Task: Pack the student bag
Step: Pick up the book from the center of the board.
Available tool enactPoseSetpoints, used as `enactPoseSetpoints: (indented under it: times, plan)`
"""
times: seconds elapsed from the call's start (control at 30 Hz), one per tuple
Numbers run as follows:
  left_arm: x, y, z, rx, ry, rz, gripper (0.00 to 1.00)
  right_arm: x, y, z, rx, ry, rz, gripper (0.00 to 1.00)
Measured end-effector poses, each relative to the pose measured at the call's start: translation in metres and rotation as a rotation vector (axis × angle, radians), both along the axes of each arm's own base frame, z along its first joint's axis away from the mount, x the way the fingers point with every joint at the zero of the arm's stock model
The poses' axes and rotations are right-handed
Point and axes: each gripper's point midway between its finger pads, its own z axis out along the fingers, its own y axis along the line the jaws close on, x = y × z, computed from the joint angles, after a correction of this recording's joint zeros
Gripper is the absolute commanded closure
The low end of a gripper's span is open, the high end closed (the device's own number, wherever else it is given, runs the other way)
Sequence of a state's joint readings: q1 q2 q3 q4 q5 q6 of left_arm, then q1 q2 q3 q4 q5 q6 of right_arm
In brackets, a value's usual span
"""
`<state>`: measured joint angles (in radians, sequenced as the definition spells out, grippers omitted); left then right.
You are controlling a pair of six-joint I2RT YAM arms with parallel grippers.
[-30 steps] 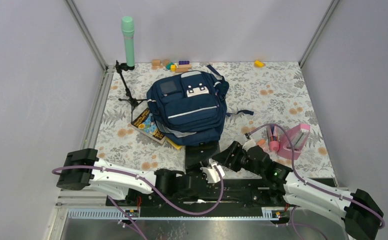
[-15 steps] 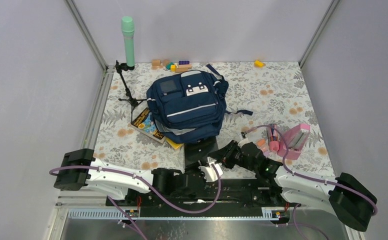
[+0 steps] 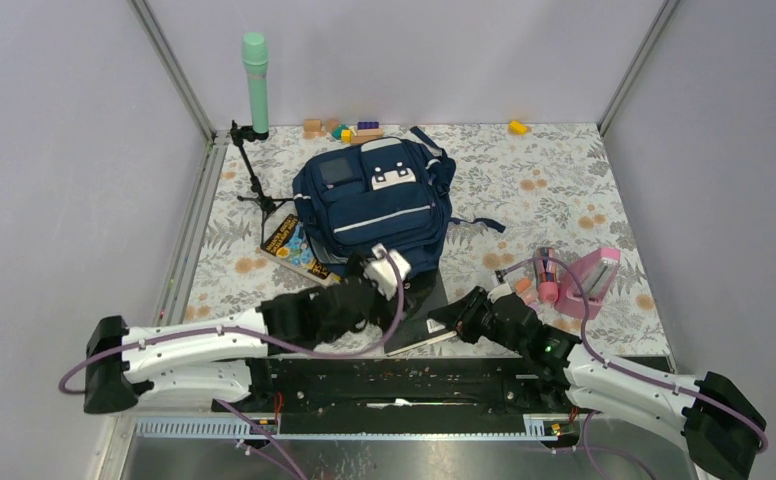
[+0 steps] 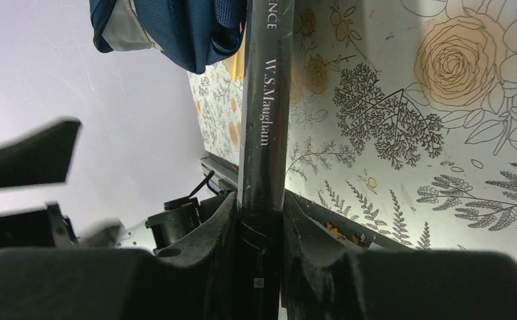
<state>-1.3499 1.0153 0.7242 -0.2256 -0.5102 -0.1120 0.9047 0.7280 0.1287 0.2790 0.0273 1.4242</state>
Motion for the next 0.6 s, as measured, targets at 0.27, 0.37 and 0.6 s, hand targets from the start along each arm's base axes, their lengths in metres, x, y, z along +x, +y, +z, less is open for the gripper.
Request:
enactPoseSetpoints:
  times: [0.27,0.37,0.6]
  plan:
    - [0.093,0.052,0.005,0.065,0.133,0.305,0.01,0.000,-0.002,-0.001,-0.021,-0.023,0.006,1.00]
    - [0.112,0.062,-0.007,0.129,0.197,0.350,0.02,0.000,-0.002,-0.001,-0.022,-0.026,0.008,1.00]
    - [0.124,0.073,-0.022,0.216,0.315,0.316,0.11,0.000,-0.003,-0.001,-0.023,-0.029,0.008,1.00]
